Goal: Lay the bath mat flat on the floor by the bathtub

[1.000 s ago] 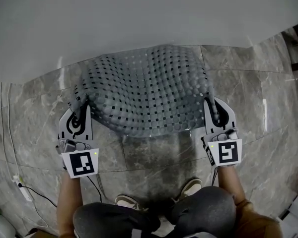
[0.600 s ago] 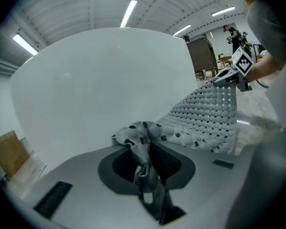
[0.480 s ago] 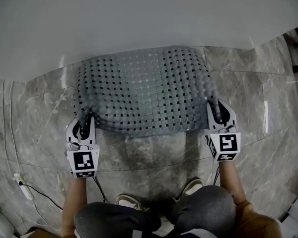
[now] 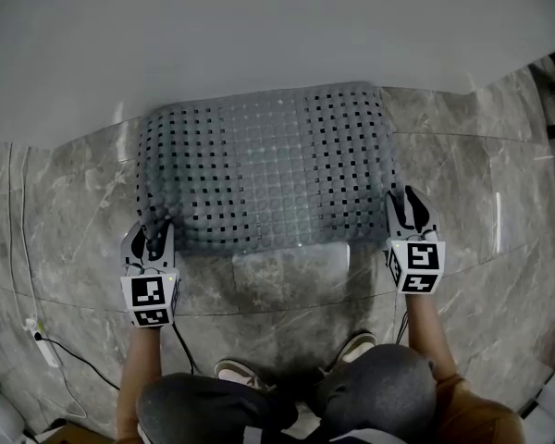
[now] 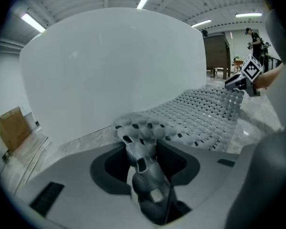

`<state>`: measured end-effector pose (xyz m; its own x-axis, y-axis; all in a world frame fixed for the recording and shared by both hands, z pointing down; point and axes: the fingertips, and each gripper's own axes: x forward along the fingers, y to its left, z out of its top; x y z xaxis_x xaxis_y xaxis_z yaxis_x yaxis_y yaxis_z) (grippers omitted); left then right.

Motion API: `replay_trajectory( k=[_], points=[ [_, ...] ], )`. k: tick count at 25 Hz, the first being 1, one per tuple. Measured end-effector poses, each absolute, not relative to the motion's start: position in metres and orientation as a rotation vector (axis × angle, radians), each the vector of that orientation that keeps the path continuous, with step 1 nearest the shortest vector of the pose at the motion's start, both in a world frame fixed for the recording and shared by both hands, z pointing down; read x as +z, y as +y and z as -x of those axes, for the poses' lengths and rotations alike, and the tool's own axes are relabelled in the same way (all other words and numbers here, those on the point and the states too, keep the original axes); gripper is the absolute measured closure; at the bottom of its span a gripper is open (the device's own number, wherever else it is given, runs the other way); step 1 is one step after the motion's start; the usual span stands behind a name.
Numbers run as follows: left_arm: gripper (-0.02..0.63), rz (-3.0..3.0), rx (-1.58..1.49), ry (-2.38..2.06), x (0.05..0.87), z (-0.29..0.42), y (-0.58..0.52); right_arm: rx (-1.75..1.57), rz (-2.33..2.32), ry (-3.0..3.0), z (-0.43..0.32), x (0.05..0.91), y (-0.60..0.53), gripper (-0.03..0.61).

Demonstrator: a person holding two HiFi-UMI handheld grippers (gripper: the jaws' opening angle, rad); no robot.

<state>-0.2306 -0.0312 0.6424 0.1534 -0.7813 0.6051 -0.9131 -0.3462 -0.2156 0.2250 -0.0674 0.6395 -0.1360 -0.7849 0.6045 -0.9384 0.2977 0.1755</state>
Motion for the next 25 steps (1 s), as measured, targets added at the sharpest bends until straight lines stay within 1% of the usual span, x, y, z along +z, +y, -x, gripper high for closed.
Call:
replay_trajectory(
  k=[4,7,8,9,10,15,17,20,22,25],
  points=[
    [0.455,-2.184,0.968,-1.652,0.646,0.236,-0.026,0.324,-1.563,-1.961,-0.235,0.634,-0.068,0.43],
    [0.422,-2.149,0.97,-1.653,0.652,0.243,-0.019,0.316,-1.564,-1.984,-0.226,0.63,-0.073,0.43],
    [0.399,-2.145,0.972,-1.666,0.651,0.246,-0.017,0.311,-1.563,-1.996,-0.22,0.629,-0.075,0.43],
    [0.344,-2.148,0.983,-1.682,0.65,0.25,-0.016,0.306,-1.559,-2.009,-0.215,0.629,-0.078,0.43],
    [0.308,-2.157,1.001,-1.694,0.649,0.253,-0.016,0.3,-1.552,-2.021,-0.209,0.628,-0.08,0.43],
    [0.308,-2.163,1.004,-1.726,0.646,0.252,-0.011,0.286,-1.503,-2.06,-0.188,0.631,-0.083,0.43],
    [0.316,-2.161,0.978,-1.723,0.647,0.245,-0.01,0.281,-1.493,-2.07,-0.183,0.631,-0.081,0.43],
    [0.382,-2.15,0.918,-1.72,0.646,0.236,-0.012,0.278,-1.477,-2.085,-0.177,0.631,-0.081,0.431],
    [0.441,-2.146,0.91,-1.727,0.645,0.233,-0.015,0.277,-1.468,-2.095,-0.174,0.63,-0.083,0.431],
    [0.491,-2.137,0.891,-1.753,0.641,0.232,-0.02,0.271,-1.461,-2.107,-0.173,0.627,-0.084,0.434]
  ],
)
